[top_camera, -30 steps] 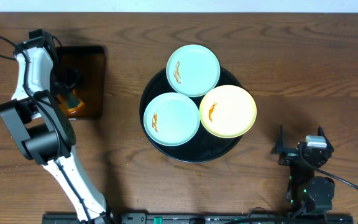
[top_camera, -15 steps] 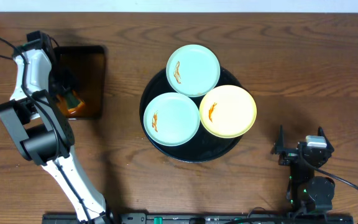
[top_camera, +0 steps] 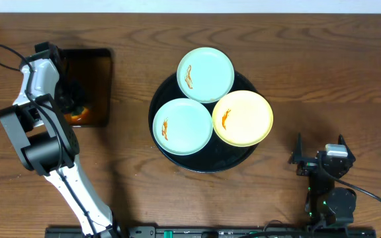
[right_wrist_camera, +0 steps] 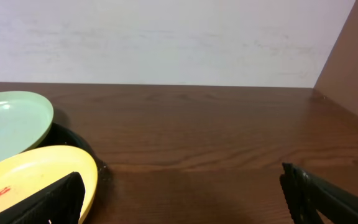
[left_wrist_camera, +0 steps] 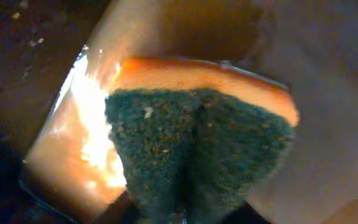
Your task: Clean dirty plates on tray and stack at the side
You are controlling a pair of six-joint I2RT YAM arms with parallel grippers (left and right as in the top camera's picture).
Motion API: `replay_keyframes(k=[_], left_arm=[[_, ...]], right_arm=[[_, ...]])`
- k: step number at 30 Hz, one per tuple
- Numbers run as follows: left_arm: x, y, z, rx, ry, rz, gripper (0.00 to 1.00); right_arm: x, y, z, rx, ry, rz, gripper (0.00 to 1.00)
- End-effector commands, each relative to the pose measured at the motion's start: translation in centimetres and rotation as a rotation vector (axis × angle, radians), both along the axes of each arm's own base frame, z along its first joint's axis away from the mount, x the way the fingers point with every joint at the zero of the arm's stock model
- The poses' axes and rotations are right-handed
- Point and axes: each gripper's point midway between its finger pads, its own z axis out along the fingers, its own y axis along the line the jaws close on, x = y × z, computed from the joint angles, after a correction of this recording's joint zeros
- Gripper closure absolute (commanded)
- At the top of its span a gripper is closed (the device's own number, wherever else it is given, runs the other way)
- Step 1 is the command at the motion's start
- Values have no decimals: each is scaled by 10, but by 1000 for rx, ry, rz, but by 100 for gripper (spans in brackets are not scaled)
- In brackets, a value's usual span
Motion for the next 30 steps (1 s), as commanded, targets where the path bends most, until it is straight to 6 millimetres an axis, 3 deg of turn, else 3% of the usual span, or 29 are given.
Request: replay_keyframes(k=[1,7,11,17,21,25,27,30], left_arm=[[-1,3,4,10,-4,-6,74],[15,9,52,55,-119,-5,76],[25,12,105,107,-254,-4,92],[45,0,192,104,-545,-35,92],[57,-5,230,109,-686,-62,92],[62,-1,227,124,-699,-59,93],[64,0,213,117,-684,-58,93],[66,0,176,97,-634,-54,93]], right_arm=[[0,2,-2,-5,6,8,1],[0,2,-2,-5,6,8,1],[0,2,-2,-5,6,8,1],[0,2,-2,-5,6,8,1],[0,2,-2,-5,6,8,1],[0,2,-2,-5,6,8,1],[0,2,-2,-5,6,8,1],[0,2,-2,-5,6,8,1]])
